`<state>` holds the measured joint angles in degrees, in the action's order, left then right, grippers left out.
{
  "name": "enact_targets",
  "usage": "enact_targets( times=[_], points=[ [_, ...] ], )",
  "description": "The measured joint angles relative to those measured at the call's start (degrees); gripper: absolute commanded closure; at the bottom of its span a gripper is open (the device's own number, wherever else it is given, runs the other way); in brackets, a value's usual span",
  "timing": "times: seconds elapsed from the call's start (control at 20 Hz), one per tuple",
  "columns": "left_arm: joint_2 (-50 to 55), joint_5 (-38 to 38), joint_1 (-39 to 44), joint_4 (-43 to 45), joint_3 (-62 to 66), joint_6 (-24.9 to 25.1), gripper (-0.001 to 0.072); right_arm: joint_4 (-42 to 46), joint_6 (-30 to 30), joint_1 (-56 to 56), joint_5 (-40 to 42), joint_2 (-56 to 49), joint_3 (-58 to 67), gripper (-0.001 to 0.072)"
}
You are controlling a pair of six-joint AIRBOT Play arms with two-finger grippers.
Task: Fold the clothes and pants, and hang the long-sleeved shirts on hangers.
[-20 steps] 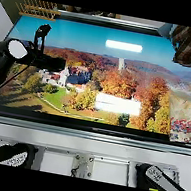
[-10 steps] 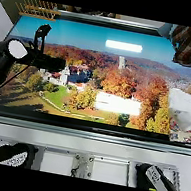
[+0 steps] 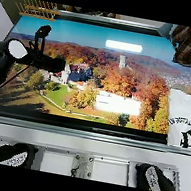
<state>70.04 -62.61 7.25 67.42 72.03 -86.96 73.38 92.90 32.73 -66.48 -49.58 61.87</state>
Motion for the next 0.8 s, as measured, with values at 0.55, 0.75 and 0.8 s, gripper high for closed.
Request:
enact_targets(
  times=[0.55,0.75,0.8],
  points=[
    [0.0,-0.2,0.0,0.0,0.0,0.0,0.0702,-12.4,-11.5,-22.9,1.3,1.7,0.0,0.0697],
    [0.0,-0.2,0.0,0.0,0.0,-0.1,0.0702,-13.0,-12.2,-24.8,0.5,1.6,0.0,0.0697],
    [0.0,-0.2,0.0,0.0,0.0,-0.1,0.0702,-13.1,-12.2,-24.9,0.4,1.6,0.0,0.0697]
  ],
)
